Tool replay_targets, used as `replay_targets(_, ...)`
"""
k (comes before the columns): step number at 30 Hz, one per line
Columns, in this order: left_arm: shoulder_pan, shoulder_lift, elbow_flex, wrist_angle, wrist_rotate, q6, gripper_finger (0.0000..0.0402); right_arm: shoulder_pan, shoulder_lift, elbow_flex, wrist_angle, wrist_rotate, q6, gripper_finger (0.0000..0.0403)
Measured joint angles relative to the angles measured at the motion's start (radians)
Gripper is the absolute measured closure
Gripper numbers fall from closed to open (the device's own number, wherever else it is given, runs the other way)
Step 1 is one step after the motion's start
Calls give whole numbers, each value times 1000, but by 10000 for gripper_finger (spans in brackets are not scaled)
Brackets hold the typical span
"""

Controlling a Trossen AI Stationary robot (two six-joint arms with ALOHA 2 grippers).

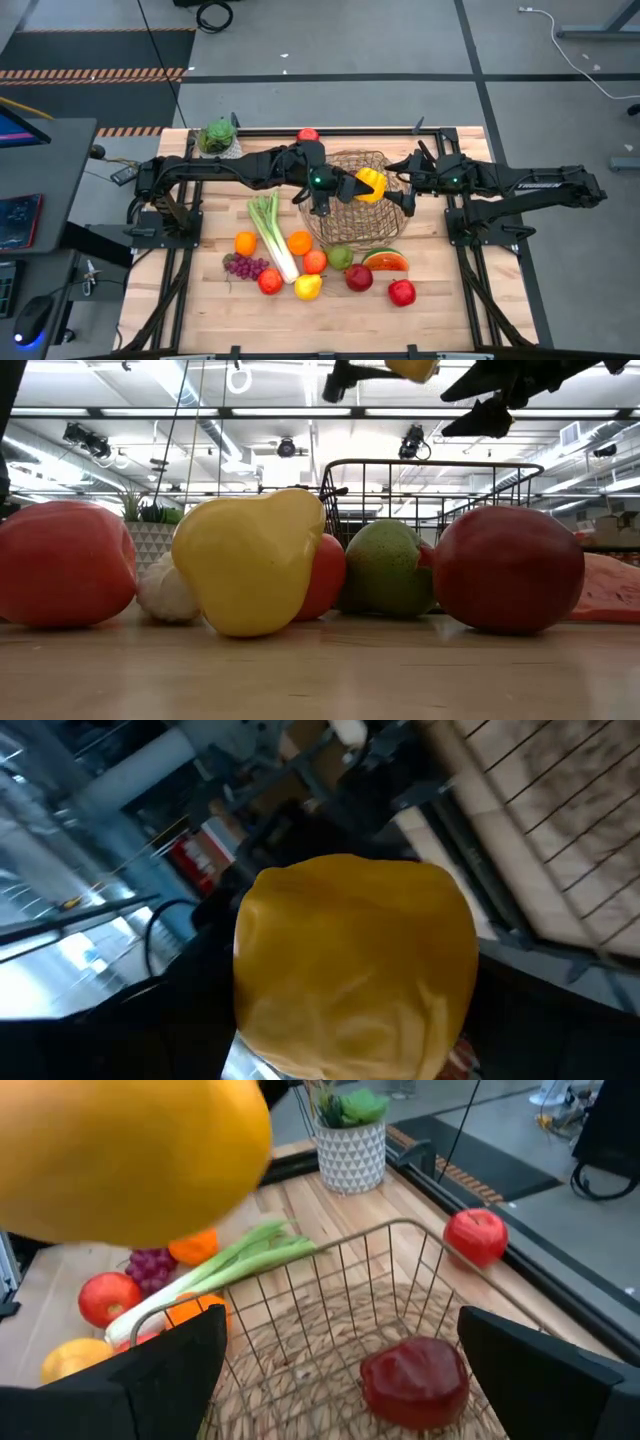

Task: Build produce basket
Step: Put the yellow bell pepper into the brown wire basket

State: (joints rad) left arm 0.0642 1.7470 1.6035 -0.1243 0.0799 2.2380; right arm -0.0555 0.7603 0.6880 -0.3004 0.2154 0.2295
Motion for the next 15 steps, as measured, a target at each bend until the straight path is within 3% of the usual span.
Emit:
replay_targets(8,-28,0,0,-18,2,245,72,0,38,0,-19,0,49,3)
replay_targets(15,-81,1,-29,-78,5,344,72,0,46,0,-46,2,66,3)
